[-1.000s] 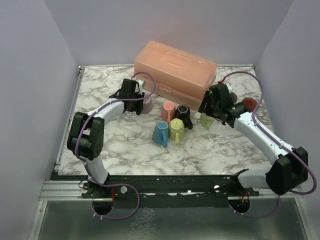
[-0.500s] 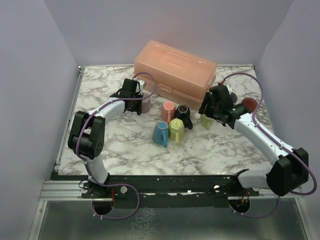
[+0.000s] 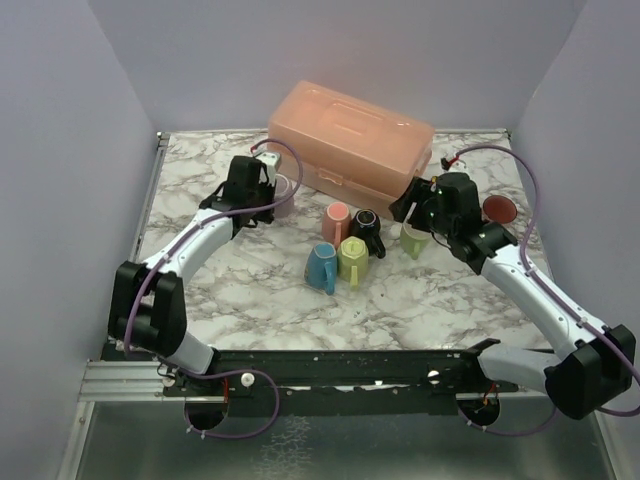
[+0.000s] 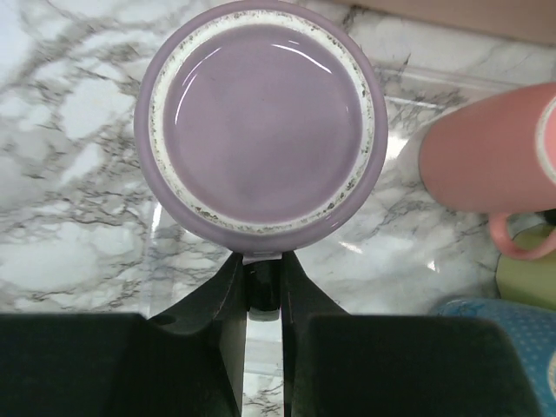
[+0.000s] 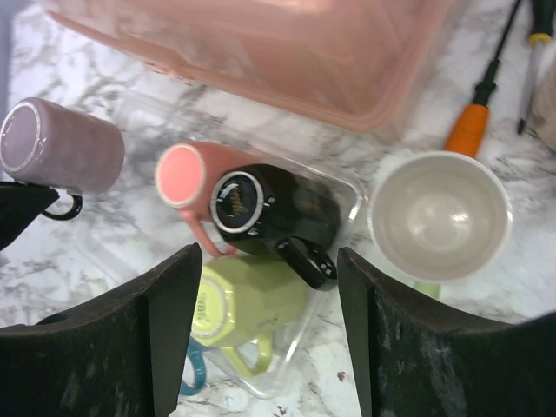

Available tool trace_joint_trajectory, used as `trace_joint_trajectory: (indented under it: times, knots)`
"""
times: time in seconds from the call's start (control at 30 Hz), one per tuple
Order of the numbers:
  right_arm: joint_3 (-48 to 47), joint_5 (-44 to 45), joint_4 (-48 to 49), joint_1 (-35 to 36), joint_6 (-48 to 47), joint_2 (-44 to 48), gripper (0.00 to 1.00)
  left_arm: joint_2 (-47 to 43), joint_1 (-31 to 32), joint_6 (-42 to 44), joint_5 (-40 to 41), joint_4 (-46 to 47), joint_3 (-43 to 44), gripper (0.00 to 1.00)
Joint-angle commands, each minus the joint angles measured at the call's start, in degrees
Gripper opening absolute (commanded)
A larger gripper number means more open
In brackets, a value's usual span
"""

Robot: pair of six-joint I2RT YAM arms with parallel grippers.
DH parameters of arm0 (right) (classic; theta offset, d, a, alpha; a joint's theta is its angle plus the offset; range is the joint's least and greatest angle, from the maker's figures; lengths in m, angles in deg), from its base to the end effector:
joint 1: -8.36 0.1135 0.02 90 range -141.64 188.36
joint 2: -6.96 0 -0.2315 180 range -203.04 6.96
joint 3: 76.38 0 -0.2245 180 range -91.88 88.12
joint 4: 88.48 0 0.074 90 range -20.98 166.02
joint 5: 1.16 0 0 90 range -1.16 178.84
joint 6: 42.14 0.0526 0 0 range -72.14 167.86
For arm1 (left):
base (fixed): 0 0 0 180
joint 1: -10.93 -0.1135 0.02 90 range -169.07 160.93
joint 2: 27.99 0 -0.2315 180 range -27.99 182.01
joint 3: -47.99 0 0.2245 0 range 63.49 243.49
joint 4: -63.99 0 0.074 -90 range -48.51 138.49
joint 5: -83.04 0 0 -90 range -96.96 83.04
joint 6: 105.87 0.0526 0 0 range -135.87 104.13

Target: Turn the mug right side up

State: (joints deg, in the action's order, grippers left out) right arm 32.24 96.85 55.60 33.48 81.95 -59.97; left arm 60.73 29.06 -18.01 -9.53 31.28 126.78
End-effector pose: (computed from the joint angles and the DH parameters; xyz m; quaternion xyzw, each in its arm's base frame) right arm 0.2391 0.1040 0.2781 0.1021 0.8649 0.1879 0.4541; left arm 0.3120 -0.1046 0.2205 0.1363 0.9054 -0.0909 0.3916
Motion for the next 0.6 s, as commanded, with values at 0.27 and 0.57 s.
trace_joint_trajectory:
  times: [0.27, 0.57]
  knots:
    - [-6.8, -13.2, 10.0, -0.2, 0.4, -3.7, 0.68, -15.8, 0.2, -0.5, 10.0, 5.6, 3.5, 0.0]
    - [-5.9, -33.9, 27.8, -0.1, 1.8, -4.7, 0.88, -19.9, 0.2, -7.1, -7.8, 14.1, 9.4, 0.0]
